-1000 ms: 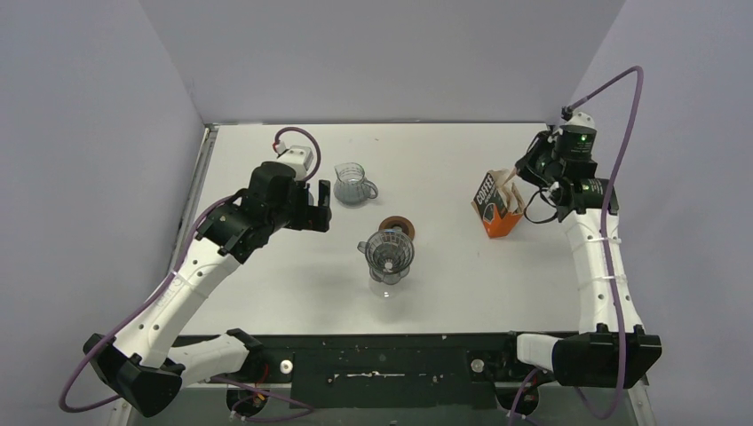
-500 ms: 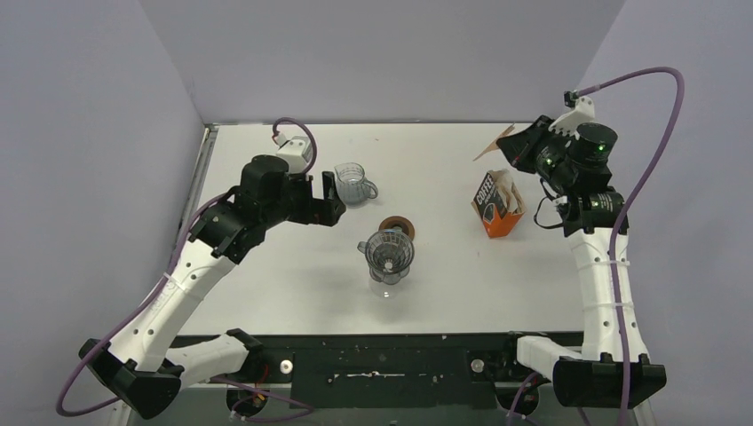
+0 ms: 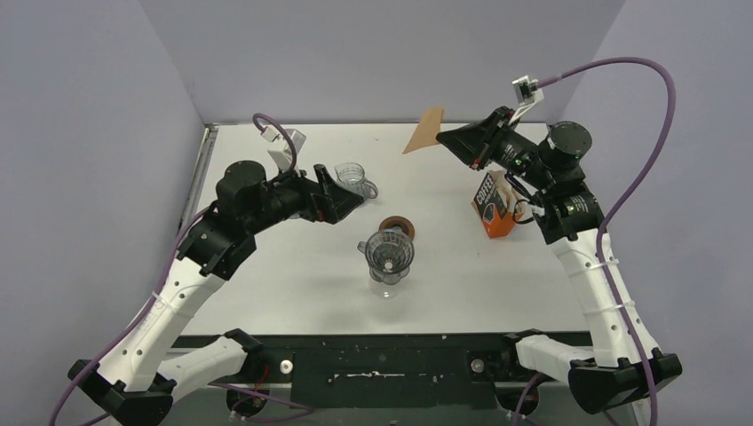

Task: Place the coffee filter in the dripper
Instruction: Pick up the coffee filter from the coffee filter holder, then place the coffee filter in the coffee dripper.

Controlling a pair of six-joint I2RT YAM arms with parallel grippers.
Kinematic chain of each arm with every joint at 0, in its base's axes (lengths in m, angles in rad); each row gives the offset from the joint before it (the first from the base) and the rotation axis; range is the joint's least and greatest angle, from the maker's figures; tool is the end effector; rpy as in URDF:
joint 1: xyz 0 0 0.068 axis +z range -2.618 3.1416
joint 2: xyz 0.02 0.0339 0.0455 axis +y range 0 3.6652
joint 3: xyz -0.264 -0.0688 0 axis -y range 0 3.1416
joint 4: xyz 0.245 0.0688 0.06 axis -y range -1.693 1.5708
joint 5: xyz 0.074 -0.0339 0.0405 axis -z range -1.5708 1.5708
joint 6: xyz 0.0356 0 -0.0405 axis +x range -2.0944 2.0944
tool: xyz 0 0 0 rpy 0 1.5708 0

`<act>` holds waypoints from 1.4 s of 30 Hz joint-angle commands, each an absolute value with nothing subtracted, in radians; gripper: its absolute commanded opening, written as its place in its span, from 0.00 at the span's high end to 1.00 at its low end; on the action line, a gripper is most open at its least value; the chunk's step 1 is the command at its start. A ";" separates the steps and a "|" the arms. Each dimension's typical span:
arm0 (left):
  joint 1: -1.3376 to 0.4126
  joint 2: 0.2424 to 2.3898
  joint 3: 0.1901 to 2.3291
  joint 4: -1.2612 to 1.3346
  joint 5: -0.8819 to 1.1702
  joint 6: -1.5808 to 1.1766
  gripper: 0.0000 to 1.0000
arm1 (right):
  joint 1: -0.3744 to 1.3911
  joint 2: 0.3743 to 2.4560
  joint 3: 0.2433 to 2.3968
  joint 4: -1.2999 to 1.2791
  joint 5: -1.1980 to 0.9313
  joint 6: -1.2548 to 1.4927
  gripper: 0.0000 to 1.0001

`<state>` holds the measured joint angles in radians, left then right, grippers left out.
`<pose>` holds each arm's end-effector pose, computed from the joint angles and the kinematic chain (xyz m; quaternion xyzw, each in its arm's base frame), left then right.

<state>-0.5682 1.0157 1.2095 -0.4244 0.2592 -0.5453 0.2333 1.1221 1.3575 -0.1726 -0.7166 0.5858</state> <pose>0.1765 -0.1235 0.4191 0.0892 0.7762 -0.4114 0.4693 0.2187 0.0760 0.4732 -0.1393 0.6760 0.4920 0.5306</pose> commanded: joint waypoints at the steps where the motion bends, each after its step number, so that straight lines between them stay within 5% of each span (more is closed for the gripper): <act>1: -0.565 0.971 1.167 -0.207 0.392 -0.653 0.03 | 0.273 1.120 1.352 0.078 -0.817 0.663 1.00; 28: -0.535 0.930 0.929 0.657 0.715 -1.170 0.05 | 0.548 1.192 1.363 0.559 -1.143 0.847 1.00; 36: -0.534 0.944 0.916 0.791 0.755 -1.233 0.15 | 0.550 1.121 1.343 0.376 -1.095 0.707 1.00; 42: -0.533 0.954 0.912 0.824 0.776 -1.249 0.34 | 0.551 1.083 1.308 0.327 -1.050 0.666 1.00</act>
